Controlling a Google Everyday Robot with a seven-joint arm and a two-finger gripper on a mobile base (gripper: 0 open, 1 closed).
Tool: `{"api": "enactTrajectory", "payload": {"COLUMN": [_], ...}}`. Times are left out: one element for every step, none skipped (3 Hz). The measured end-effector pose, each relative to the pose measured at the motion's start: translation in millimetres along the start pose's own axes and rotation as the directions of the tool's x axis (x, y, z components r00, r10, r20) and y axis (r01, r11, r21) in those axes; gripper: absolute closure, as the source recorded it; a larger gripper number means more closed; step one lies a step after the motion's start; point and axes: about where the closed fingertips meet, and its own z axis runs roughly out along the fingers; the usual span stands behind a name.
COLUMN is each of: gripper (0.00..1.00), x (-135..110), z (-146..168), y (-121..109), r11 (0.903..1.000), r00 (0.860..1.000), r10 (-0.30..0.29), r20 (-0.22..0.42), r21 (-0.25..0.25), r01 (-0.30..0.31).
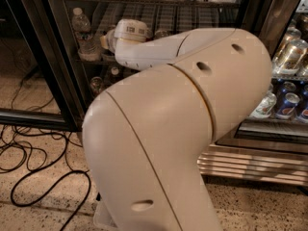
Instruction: Pick pepsi can from middle shelf of fridge
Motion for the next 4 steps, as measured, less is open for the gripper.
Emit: {"api": "enactTrajectory", "payload": {"gripper": [1.0, 1.0, 1.0, 1.0], "x": [-9, -18, -20, -14], "z": [-6, -20, -34, -49], "y": [5, 21, 43, 64], "r11": [0.9994, 0.9943, 0.9788, 0.9585], "r00": [1.0, 0.998, 0.992, 0.985], "r10": [-0.001, 0.05, 0.12, 0.169], "r20": [0.021, 0.038, 0.038, 0.023], "r21": [-0.033, -0.096, -0.171, -0.237], "r01": [0.002, -0.046, -0.112, -0.159]}}
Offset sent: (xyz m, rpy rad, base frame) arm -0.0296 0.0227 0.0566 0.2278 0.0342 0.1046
